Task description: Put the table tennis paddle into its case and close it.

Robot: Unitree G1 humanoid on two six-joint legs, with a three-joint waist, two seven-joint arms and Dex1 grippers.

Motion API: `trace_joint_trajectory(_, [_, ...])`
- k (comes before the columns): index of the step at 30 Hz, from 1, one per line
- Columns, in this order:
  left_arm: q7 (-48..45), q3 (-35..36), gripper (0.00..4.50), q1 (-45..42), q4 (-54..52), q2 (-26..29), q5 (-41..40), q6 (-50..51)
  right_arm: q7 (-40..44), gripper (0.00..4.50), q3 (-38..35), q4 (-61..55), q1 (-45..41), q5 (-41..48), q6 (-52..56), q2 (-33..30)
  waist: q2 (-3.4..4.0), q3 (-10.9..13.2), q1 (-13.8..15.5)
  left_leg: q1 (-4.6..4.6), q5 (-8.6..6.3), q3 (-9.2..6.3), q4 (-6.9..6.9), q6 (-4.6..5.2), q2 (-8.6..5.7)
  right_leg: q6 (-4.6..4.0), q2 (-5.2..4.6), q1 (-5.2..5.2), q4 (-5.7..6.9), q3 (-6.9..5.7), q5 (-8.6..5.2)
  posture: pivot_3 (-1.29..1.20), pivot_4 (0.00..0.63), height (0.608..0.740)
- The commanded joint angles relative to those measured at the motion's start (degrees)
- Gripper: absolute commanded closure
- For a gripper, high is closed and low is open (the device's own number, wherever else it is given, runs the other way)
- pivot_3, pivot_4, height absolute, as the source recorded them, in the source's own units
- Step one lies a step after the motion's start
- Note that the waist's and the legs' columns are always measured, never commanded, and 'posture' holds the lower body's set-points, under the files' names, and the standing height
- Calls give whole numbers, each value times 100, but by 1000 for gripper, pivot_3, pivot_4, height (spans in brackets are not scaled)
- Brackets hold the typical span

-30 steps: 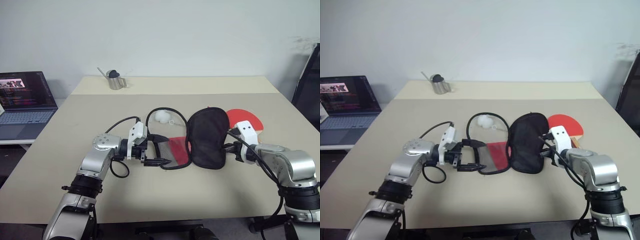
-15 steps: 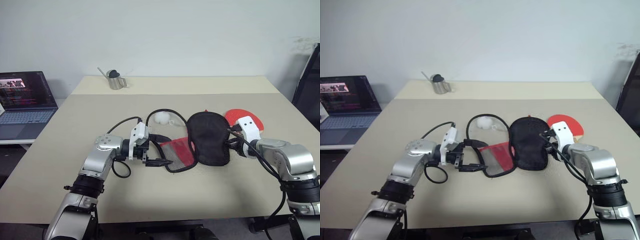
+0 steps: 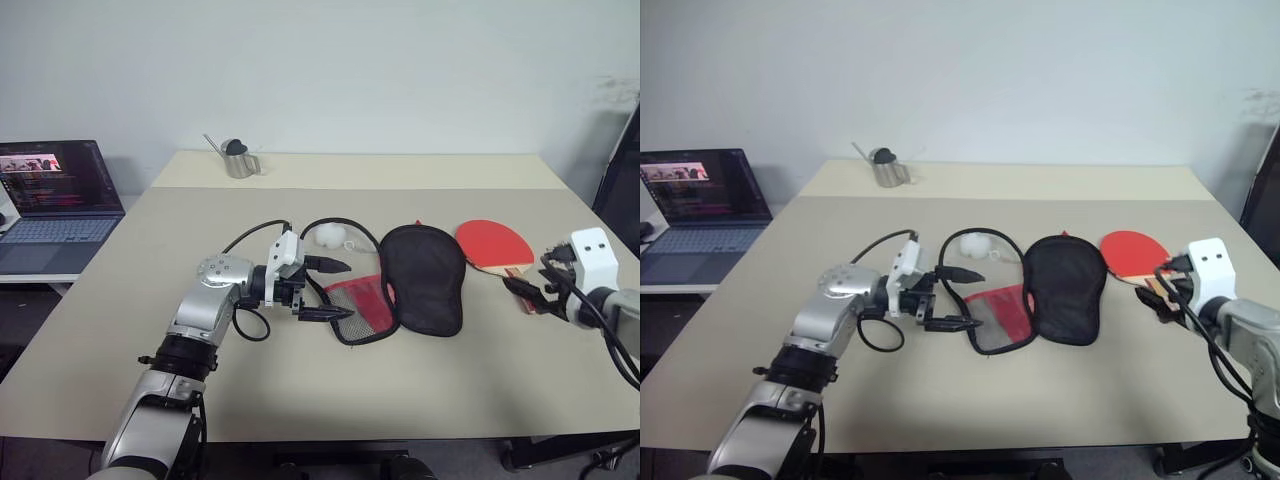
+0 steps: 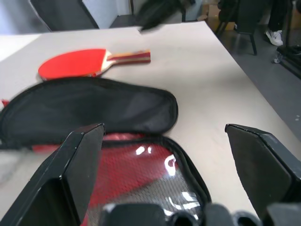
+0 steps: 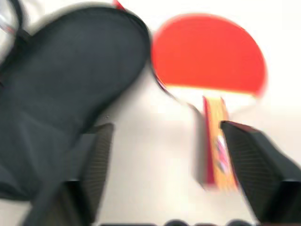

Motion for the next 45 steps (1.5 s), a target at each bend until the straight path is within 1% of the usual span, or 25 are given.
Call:
trace_joint_trajectory(1, [-217,-142,0,-198,-77,-92,-116,159,-52,304,-289,376,200,-188,-521,-79,0,0,-17,1,0,1,0,0,-1,0,0,0,0,2,0,0,150,740])
trace_joint_trajectory(5, [-330,-191,0,-384,112,-213,-61,51,-39,304,-127,1138,81,-341,-1096,-51,1,0,-36,4,0,4,-1,0,0,0,1,-2,2,5,0,0,150,740])
trace_joint_trajectory(12, [-420,-235,0,-681,455,-455,-6,-205,50,304,446,2831,-841,-605,-2003,32,1,0,-38,6,1,5,0,1,-2,-1,3,1,2,8,3,0,150,740])
trace_joint_trajectory(17, [-377,-240,0,-674,387,-545,4,-207,22,304,875,4195,-1487,-942,-2726,101,1,0,-30,3,1,4,-4,1,-2,1,5,0,-1,8,2,0,150,740])
trace_joint_trajectory(24, [-247,-210,0,-663,154,-566,-21,-56,36,304,1298,6081,-2172,-1393,-3810,169,1,0,-32,4,1,5,-1,2,-3,3,4,2,0,10,4,0,150,740])
trace_joint_trajectory(27, [-195,-205,0,-656,105,-550,-18,-22,46,304,1380,6489,-2330,-1466,-4101,257,1,0,-41,10,1,5,3,2,-3,6,4,11,-1,13,6,0,150,740])
trace_joint_trajectory(32, [-180,-210,0,-659,123,-525,-2,-36,79,304,1552,6792,-2500,-1620,-4417,447,0,0,-137,34,7,5,6,9,-8,7,5,39,0,22,10,0,150,740])
trace_joint_trajectory(37, [-171,-219,0,-708,140,-533,9,-37,71,304,1566,7122,-2645,-1697,-4616,583,0,0,-211,99,7,2,-4,11,-8,3,6,104,-3,22,7,0,150,740])
trace_joint_trajectory(40, [-165,-221,0,-709,72,-523,-7,17,239,857,1527,7174,-2678,-1642,-4586,644,-1,0,-245,100,7,-3,-2,11,-8,3,8,107,-2,22,7,0,150,740])
trace_joint_trajectory(45, [-148,-199,0,-707,5,-497,-13,92,320,2581,1508,7122,-2664,-1670,-4538,615,-1,0,-274,99,7,-5,-1,11,-9,3,8,109,-3,24,8,0,150,740])
